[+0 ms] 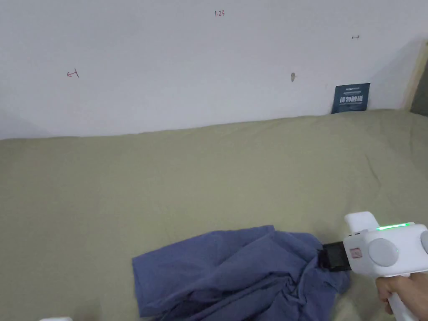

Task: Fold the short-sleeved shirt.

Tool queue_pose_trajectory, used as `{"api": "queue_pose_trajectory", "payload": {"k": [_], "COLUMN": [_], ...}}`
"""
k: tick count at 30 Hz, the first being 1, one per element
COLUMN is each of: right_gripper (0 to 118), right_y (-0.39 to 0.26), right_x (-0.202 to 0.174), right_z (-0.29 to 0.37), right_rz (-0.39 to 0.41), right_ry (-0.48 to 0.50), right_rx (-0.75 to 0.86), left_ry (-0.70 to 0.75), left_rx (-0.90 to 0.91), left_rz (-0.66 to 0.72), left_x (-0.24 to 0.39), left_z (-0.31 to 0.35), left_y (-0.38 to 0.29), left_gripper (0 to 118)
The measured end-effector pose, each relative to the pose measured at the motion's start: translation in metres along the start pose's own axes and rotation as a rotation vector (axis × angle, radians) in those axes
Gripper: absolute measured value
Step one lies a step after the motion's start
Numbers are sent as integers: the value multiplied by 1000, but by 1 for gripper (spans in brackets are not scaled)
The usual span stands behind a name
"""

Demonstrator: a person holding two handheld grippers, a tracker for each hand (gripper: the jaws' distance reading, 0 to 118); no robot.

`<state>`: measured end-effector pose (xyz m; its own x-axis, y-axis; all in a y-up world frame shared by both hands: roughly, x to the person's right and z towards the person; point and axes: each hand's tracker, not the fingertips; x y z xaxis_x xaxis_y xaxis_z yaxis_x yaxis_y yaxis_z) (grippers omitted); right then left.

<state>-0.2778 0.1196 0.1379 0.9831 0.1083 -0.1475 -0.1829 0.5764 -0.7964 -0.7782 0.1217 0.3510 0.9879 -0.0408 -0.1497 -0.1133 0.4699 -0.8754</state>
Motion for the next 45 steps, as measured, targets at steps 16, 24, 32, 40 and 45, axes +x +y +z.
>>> {"api": "queue_pose_trajectory", "payload": {"k": [16,24,32,40,45], "right_gripper": [7,7,7,7,7], "right_y": [-1,24,44,85,128], "right_x": [-2,21,29,41,46], "right_z": [101,240,337,378,379], "right_rz": [4,1,11,1,-13], "right_ry": [59,102,48,-24,-58], "right_rx": [130,344,491,557,587], "left_ry": [8,118,129,177,212], "left_rx": [123,368,539,642,671], "left_rz": [61,135,186,151,152], "left_x": [-34,-69,-75,-48,-38], "left_z": [52,170,282,344,355], "left_y": [17,54,92,141,188], "left_gripper": [5,5,5,5,4]}}
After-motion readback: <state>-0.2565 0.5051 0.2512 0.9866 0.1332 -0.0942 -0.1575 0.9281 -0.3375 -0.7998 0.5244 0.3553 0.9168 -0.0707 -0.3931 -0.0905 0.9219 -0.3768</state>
